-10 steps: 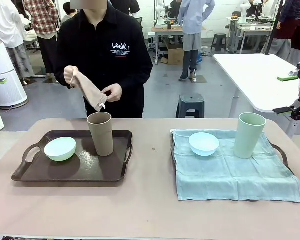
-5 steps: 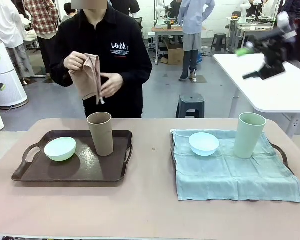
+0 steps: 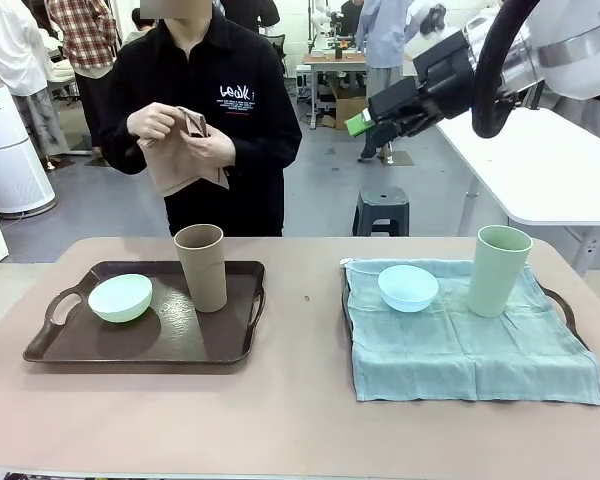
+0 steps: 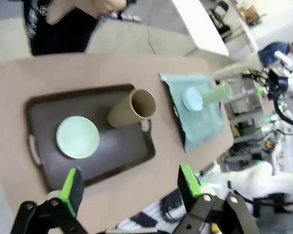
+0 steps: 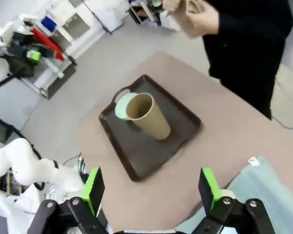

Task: Set up a tray with a mat and arrange the tableware.
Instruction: Pick up the Picnic Bowl and Reusable plastic cup from the Handle tray in front of the human's position and hold them in the air.

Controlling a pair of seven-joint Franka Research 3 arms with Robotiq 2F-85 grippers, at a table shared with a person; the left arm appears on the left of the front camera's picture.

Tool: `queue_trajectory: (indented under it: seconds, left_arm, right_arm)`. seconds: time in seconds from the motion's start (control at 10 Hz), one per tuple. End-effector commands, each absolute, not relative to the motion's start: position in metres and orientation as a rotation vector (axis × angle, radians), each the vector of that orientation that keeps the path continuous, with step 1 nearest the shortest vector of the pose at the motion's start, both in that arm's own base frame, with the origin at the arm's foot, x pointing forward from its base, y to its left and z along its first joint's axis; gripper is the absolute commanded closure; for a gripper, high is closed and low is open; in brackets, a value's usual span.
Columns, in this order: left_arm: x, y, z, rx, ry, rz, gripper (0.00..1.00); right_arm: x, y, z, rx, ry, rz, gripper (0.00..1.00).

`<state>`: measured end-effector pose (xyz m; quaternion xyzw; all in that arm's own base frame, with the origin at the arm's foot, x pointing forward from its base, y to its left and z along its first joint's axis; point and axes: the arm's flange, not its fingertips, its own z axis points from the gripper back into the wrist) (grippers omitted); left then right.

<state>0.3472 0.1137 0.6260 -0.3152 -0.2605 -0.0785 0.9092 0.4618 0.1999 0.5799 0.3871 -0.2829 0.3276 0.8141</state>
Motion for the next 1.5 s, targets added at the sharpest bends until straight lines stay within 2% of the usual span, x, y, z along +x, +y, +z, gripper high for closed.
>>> queue_trajectory:
  seconds: [0.0, 0.1, 0.2, 0.3, 0.5, 0.6, 0.8, 0.9, 1.1, 1.2, 1.4]
  left_arm:
    - [0.352, 0.118, 0.616, -0.760, -0.472, -0.154, 0.00]
    - [0.352, 0.118, 0.616, -0.760, -0.472, -0.154, 0.00]
    - [0.351, 0.115, 0.616, -0.700, -0.508, -0.167, 0.00]
    - [0.367, 0.094, 0.611, -0.651, -0.417, -0.180, 0.00]
    - [0.396, 0.054, 0.598, -0.566, -0.294, -0.175, 0.00]
    - [0.410, 0.035, 0.586, -0.518, -0.259, -0.164, 0.00]
    - [0.424, 0.015, 0.565, -0.512, -0.282, -0.170, 0.00]
    - [0.408, 0.024, 0.575, -0.544, -0.284, -0.178, 0.00]
    - [0.408, 0.024, 0.575, -0.544, -0.284, -0.178, 0.00]
    - [0.419, 0.014, 0.565, -0.540, -0.279, -0.177, 0.00]
    - [0.436, 0.006, 0.541, -0.147, -0.404, -0.184, 0.00]
  right_arm:
    - [0.459, 0.180, 0.611, 0.805, -0.664, 0.582, 0.00]
    - [0.462, 0.200, 0.580, 0.826, -0.604, 0.699, 0.00]
    - [0.459, 0.183, 0.591, 0.862, -0.501, 1.040, 0.00]
    - [0.467, 0.191, 0.592, 0.796, -0.456, 1.336, 0.00]
    - [0.496, 0.244, 0.568, 0.808, -0.453, 1.587, 0.00]
    - [0.510, 0.279, 0.548, 0.872, -0.515, 1.669, 0.00]
    - [0.524, 0.328, 0.508, 0.850, -0.751, 1.544, 0.00]
    - [0.495, 0.290, 0.540, 0.819, -0.506, 1.577, 0.00]
    - [0.495, 0.290, 0.540, 0.819, -0.506, 1.577, 0.00]
    - [0.510, 0.317, 0.519, 0.824, -0.585, 1.588, 0.00]
    - [0.513, 0.335, 0.496, 0.773, -0.556, 1.679, 0.00]
